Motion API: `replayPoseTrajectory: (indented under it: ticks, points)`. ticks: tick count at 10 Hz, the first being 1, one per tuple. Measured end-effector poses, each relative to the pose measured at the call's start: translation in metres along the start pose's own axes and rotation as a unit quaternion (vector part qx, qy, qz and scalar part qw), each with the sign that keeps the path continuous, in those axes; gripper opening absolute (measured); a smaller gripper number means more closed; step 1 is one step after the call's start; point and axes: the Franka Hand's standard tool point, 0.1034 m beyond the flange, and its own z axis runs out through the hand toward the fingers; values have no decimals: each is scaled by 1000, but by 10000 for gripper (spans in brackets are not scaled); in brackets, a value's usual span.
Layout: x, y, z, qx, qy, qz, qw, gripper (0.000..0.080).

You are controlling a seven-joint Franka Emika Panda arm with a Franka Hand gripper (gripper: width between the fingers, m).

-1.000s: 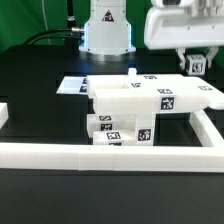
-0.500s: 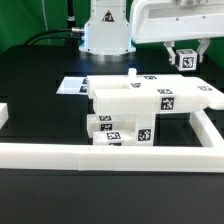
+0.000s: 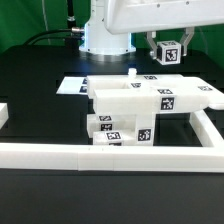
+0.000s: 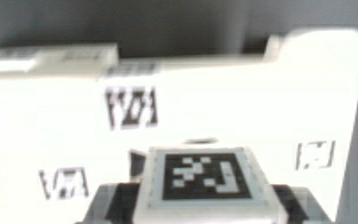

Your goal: Assemble chair

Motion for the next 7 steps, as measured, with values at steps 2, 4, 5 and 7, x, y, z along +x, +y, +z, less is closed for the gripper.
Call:
replayPoseTrajectory:
  ticks: [2,4,5,7]
  points:
    - [-4,-1,4,0,-1,1,1000,266]
    - [-2,2,4,-1,0,-9,1000,266]
    - [10,15,3,-5,7,-33,999,268]
    - [29,45,8,-13,14,-73,997,267]
